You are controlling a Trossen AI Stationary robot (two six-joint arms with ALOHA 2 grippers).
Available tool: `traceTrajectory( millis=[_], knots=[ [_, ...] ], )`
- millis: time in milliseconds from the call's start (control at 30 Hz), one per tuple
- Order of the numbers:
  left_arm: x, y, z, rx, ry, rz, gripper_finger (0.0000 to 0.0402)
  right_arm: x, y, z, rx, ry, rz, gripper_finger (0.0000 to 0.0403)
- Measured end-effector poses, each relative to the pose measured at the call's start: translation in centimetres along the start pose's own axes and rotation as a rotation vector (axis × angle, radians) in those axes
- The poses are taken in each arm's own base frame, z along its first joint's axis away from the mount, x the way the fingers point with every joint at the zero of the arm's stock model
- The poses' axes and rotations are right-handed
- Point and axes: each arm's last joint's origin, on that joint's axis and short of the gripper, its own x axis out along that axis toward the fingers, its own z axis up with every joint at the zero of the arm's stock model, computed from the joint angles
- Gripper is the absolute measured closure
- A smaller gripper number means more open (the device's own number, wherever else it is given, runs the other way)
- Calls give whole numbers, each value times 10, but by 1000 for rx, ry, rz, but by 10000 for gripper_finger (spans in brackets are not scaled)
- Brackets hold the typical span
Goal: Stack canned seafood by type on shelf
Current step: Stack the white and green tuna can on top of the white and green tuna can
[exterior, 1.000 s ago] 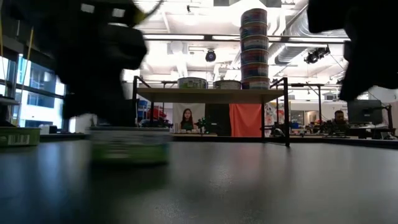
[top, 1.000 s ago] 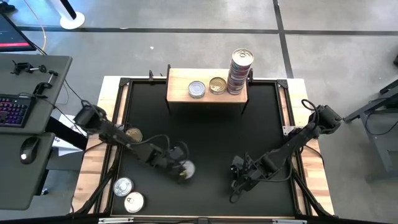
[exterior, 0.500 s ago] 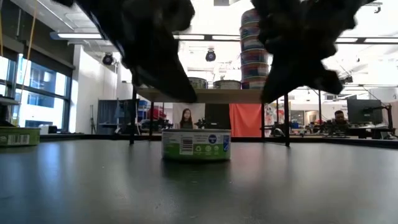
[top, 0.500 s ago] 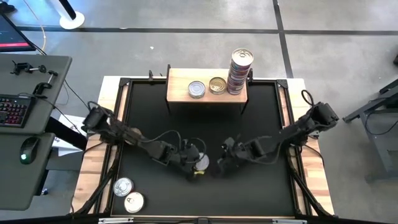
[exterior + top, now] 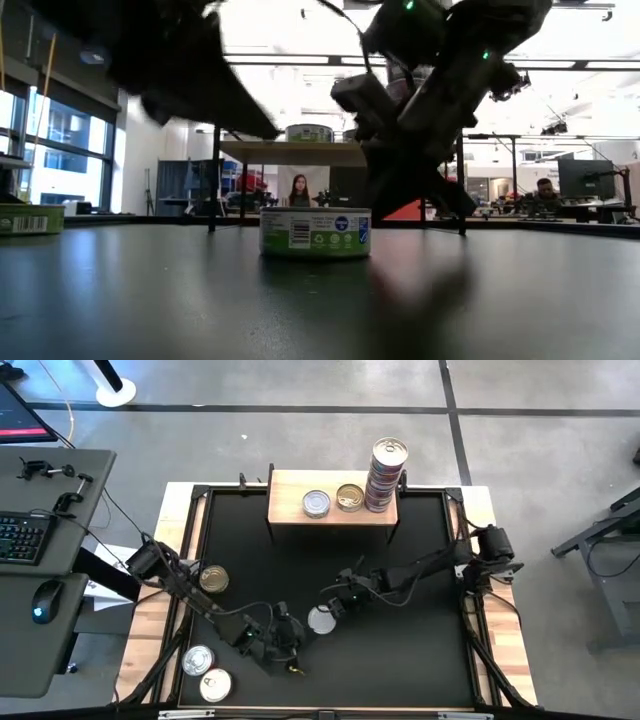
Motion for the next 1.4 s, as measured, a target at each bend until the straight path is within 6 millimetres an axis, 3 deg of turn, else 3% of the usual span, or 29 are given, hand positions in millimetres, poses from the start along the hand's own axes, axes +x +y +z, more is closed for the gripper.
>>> traceTrajectory(
  millis=[100,200,300,467,567,1400],
  knots=[
    [3,4,-14,-48,-4,-18,401,5,-2,0,11,15,6,403],
    [10,10,-13,-133,-46,-68,401,8,-4,-1,18,25,-5,403],
    [21,23,-22,-108,-27,-79,401,11,-5,-1,36,22,-6,403],
    [25,33,-15,-147,-72,-132,401,11,-3,0,45,6,6,403],
    [28,41,-22,-161,-79,-152,401,11,-2,0,57,0,21,403],
    [30,48,-39,-98,-71,-173,401,11,0,1,100,9,47,403]
  ],
)
